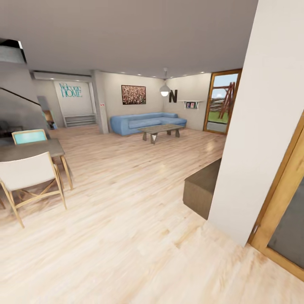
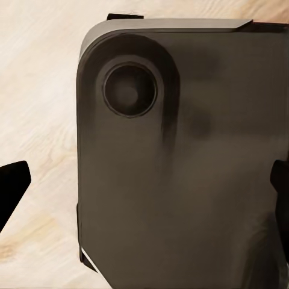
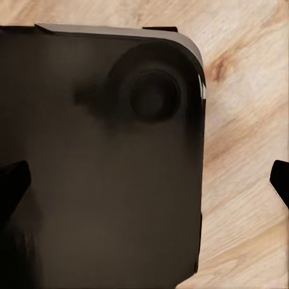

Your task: In the kitchen, take the popcorn bag from the countertop, put it into the microwave, and heat it until the popcorn is cooked so the cooked popcorn ends up inside the bag.

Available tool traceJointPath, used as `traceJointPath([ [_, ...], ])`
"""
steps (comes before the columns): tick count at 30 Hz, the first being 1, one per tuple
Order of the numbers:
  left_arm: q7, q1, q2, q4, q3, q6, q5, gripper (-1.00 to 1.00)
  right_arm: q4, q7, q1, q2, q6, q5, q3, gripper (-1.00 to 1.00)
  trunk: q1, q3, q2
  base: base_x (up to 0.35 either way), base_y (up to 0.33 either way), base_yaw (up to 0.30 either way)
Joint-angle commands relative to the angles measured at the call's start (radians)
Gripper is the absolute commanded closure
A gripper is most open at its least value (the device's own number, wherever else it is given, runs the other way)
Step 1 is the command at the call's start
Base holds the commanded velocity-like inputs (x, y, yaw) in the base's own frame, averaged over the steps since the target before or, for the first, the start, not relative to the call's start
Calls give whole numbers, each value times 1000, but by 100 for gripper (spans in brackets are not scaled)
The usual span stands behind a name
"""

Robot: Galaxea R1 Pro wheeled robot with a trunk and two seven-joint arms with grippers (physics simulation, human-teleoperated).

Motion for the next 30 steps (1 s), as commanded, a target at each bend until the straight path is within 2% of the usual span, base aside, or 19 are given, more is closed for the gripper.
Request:
traceJointPath([
  [1, 0, 0, 0, 0, 2, -2, 5, -100, 0, 0, 0, 0, -4, -1, -1, -100, 0, -1, 0, 0, 0, 276],
  [30, 0, 0, 0, -1, 1, -1, 5, -100, 0, -3, 0, 0, -7, -2, -1, -100, 0, -1, 0, 0, 0, 276],
])
